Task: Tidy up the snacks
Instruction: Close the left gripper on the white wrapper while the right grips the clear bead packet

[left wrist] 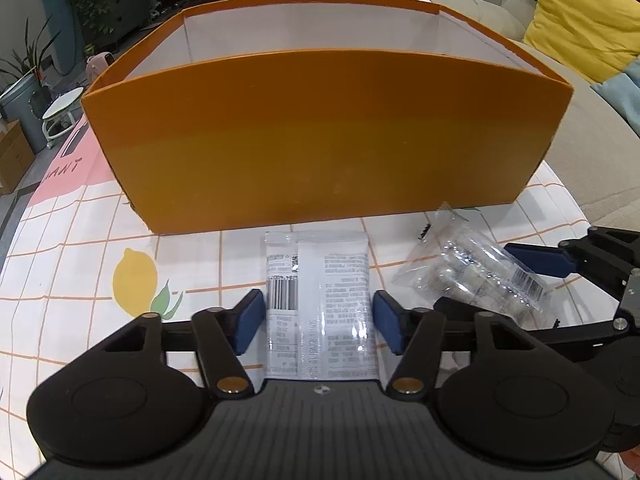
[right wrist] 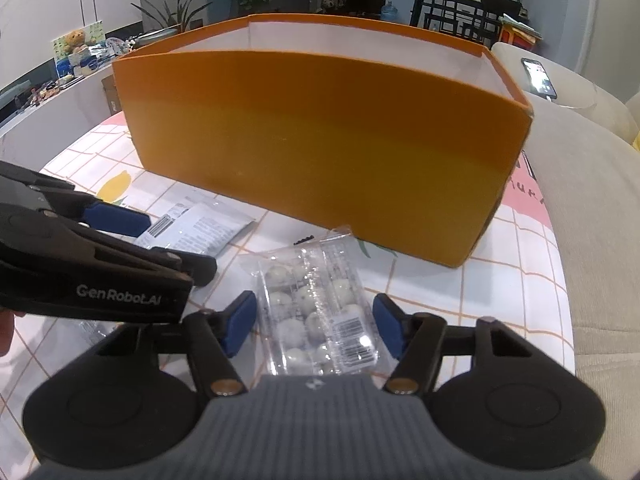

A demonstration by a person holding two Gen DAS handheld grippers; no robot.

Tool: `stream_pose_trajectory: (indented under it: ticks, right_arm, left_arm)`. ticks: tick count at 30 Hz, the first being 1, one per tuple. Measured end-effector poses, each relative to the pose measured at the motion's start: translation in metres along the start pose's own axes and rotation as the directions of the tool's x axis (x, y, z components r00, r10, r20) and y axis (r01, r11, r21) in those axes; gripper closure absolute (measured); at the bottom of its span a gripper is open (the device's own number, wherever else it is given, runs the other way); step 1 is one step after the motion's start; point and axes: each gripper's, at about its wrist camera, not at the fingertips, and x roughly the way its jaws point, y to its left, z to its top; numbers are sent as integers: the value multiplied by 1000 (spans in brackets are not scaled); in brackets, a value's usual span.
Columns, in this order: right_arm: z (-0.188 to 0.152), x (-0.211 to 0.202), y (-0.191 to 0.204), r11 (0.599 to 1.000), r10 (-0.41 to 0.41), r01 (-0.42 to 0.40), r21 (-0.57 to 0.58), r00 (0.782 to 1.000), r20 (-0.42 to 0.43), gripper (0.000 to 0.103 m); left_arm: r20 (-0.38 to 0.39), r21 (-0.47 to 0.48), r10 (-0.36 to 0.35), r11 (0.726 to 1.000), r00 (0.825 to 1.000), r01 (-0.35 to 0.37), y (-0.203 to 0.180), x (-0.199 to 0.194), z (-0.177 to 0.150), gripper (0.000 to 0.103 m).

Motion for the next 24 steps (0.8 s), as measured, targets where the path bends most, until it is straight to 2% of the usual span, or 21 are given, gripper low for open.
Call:
stream_pose_trajectory:
  ticks: [6,17,24]
  right_arm:
    - [2,-3,2,1000,-8,8,6,1000,-29,44]
    - [-2,-16,13,1000,-9,11,11,994,-105,48]
    - [-11,-35,12,994,21,-8,105,991,-132,49]
  left_arm:
    - [-26,-12,1,1000,1000,-1,1,-4,1,46]
    - [-76,-42,15,999,997,-18,5,-20,-12,48]
    - [-86,-62,9,998,996,-15,9,-44,-28,49]
